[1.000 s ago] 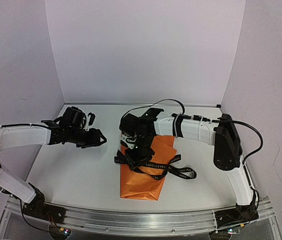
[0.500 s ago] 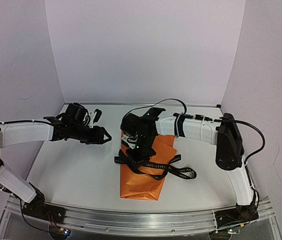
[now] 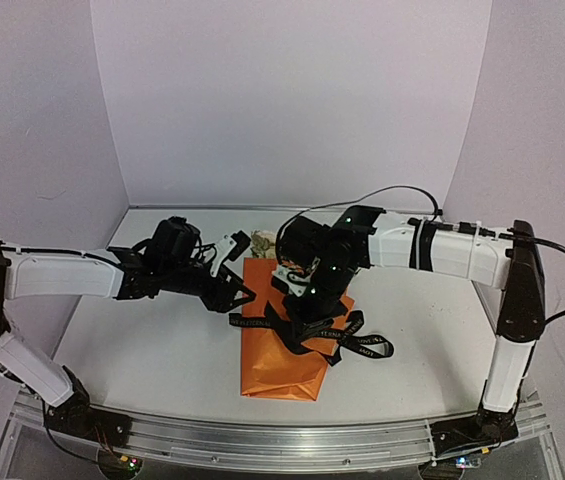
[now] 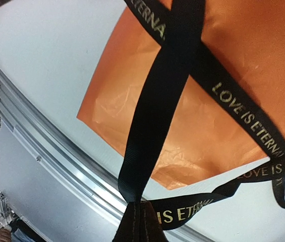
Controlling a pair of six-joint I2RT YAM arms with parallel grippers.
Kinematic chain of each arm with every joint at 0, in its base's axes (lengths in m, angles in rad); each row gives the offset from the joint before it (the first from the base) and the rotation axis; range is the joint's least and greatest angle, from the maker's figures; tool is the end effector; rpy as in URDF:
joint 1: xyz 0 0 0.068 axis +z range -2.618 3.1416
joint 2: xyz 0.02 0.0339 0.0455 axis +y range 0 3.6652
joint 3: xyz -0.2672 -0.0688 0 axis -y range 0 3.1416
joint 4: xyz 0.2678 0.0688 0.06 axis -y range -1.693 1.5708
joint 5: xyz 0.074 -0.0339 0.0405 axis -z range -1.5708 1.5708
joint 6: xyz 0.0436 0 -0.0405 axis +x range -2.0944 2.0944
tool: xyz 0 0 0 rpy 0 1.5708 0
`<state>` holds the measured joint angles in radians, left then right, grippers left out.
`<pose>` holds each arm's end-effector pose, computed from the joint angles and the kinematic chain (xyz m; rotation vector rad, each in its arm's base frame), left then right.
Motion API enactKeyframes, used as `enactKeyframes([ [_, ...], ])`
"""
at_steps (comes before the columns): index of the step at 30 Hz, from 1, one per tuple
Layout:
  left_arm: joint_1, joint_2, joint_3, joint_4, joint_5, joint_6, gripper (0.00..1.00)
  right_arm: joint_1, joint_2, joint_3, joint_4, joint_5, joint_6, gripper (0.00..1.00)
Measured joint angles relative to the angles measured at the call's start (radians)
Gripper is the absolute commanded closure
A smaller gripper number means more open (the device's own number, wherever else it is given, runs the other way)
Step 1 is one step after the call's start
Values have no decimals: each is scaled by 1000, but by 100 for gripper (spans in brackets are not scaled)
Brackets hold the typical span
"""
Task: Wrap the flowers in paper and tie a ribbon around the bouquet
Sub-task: Cross the ribbon over the folded bouquet.
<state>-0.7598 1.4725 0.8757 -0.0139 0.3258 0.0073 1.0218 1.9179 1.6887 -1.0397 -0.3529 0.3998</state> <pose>0.2394 -0.2467 0.2124 1.0180 2.0095 -0.7725 0.2060 0.3657 0.2526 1.0140 -2.8837 -0.7161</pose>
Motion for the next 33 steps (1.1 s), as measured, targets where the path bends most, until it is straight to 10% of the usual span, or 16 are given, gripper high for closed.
enactKeyframes([
  [25,-86,230,50,-30,-22,324,52,0,-126,-257,171,-219,166,100],
  [33,-93,260,67,-43,-49,337,80,0,-126,-287,202,-248,192,100],
])
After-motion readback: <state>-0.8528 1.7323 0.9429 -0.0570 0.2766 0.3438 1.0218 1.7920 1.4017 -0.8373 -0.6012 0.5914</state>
